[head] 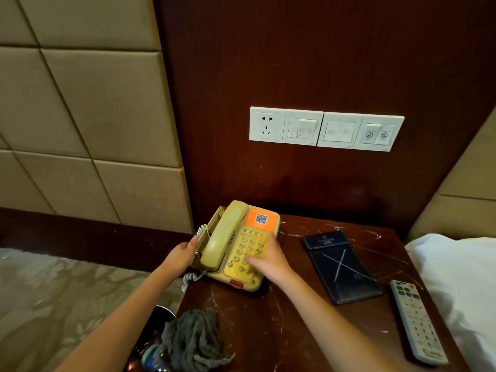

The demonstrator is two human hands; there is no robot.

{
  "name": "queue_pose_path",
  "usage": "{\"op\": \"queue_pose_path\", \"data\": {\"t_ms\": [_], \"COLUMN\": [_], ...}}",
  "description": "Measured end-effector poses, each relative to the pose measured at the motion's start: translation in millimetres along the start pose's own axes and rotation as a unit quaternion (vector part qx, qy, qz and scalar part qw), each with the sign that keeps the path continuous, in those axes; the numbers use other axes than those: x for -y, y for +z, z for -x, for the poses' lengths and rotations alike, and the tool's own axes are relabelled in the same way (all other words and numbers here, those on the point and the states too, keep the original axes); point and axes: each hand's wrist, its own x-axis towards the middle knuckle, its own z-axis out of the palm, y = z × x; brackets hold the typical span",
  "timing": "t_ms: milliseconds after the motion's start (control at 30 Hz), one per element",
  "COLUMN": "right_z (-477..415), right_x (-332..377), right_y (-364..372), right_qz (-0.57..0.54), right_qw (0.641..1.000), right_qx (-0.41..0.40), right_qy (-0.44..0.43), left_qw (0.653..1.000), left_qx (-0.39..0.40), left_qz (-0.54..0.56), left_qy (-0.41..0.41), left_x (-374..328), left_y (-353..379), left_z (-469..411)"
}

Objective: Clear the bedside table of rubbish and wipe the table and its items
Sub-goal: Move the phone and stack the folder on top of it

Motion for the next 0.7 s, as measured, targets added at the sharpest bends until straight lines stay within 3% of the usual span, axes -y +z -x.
{"op": "queue_pose_path", "data": {"t_ms": [100, 200, 300, 700], "right_z": [19, 30, 23, -7], "right_x": [-7, -16, -20, -15], "right_y": [14, 29, 26, 2], "right_qz": [0.158, 0.244, 0.228, 0.215], "right_qw": [0.986, 0.969, 0.97, 0.971], "right_qx": [0.06, 0.03, -0.023, -0.04], "right_qy": [-0.002, -0.037, -0.079, -0.097], "left_qw": [1.0, 0.999, 0.997, 0.982], "left_qx": [-0.005, -0.01, -0.002, 0.035], "left_qz": [0.02, 0.047, 0.078, 0.181], "left_qy": [0.007, -0.003, -0.009, -0.036], "left_x": [-1, -3, -8, -24], "left_y": [-2, -1, 1, 9], "left_z": [-1, -5, -9, -23]}}
